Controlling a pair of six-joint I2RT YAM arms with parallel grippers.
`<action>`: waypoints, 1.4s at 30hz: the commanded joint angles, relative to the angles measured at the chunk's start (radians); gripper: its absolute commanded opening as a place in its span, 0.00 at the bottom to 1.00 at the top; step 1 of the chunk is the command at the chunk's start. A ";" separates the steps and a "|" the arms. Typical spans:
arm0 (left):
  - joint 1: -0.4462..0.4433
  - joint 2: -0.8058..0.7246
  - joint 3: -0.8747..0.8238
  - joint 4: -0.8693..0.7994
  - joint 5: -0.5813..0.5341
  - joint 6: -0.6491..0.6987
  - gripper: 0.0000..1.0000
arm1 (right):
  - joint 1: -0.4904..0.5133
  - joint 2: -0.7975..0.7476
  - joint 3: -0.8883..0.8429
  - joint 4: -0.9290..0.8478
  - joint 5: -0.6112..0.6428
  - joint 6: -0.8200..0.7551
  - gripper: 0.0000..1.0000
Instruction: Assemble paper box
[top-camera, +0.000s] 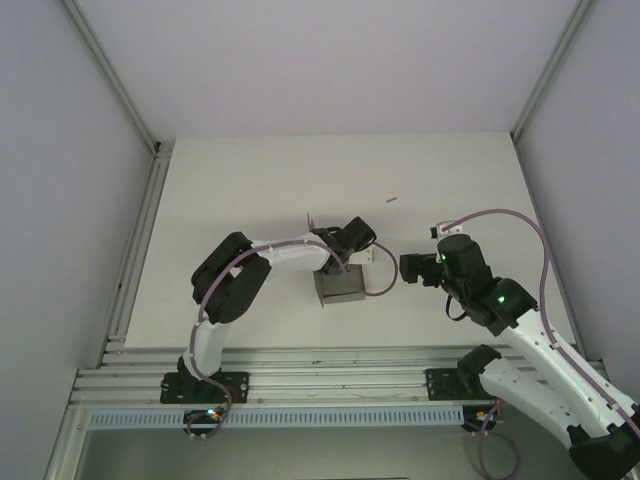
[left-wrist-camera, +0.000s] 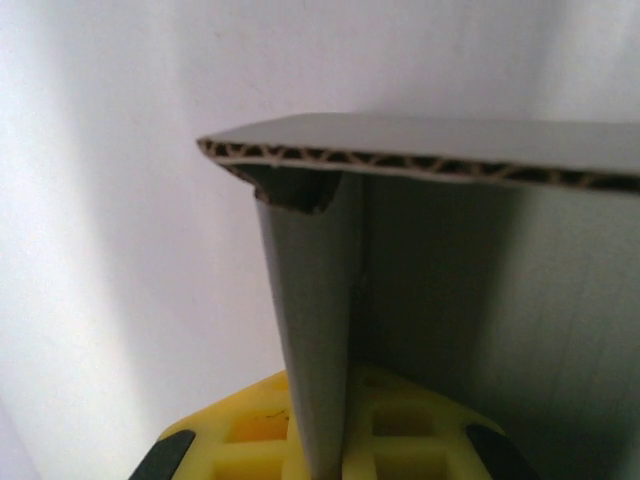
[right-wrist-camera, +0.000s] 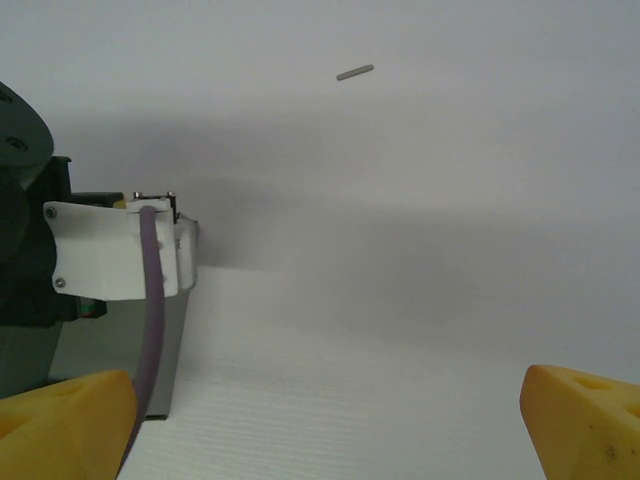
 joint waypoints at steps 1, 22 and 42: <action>0.002 0.119 -0.064 0.022 -0.032 0.003 0.00 | -0.008 -0.017 -0.012 -0.023 0.025 -0.013 1.00; 0.042 -0.235 -0.005 -0.104 0.247 -0.011 1.00 | -0.019 -0.033 -0.028 -0.014 -0.019 -0.004 1.00; 0.256 -0.866 -0.155 -0.108 0.148 -0.691 1.00 | -0.009 0.578 0.244 0.237 -0.503 -0.308 0.92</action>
